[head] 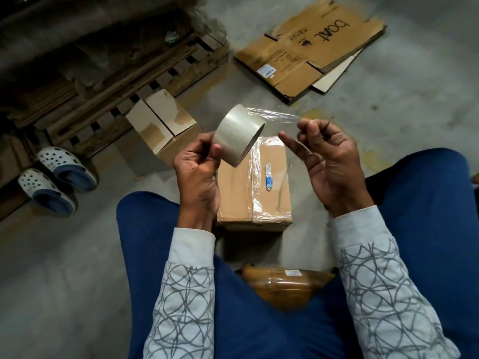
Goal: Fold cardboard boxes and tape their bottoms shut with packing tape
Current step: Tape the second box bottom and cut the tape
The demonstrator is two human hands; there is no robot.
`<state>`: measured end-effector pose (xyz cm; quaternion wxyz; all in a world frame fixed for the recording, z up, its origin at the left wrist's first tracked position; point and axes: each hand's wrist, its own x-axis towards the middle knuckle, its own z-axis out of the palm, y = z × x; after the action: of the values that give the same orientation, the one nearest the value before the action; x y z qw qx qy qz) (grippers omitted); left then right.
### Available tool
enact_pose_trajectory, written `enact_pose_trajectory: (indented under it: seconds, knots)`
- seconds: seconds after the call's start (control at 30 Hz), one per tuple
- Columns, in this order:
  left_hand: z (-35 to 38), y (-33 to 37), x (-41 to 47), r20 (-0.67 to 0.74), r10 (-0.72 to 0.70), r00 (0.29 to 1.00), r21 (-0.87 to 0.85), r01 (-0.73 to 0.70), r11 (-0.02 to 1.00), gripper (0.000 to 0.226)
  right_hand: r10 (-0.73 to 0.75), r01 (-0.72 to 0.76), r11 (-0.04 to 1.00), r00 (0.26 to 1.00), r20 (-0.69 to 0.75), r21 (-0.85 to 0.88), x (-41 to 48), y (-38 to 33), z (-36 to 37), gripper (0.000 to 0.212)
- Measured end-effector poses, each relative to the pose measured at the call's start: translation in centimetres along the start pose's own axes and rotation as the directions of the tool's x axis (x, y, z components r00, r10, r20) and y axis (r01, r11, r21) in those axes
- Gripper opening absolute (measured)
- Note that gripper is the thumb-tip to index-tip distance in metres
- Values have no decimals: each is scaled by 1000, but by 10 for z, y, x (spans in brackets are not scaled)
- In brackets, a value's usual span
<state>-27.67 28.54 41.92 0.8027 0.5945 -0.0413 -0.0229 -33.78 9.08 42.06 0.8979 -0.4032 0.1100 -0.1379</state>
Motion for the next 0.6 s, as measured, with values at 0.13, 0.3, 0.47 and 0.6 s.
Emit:
enact_pose_trajectory:
  seconds: [0.13,0.3,0.47,0.6]
  knots:
    - [0,-6,-3,53,-78,996,116,71,991,41,17,-32,994,991,131,106,-3,0,7,11]
    - [22,-2,-15,204,-371,906,-58,390,919,33,42,-66,991,980,196,119,-6,9,13,16]
    - [34,-3,-8,140,-397,907,11,400,917,28,56,-89,975,986,159,204,-7,9,10,6]
    - [35,-3,-8,160,-310,937,-8,315,949,39,79,-97,957,994,75,275,-5,10,11,14]
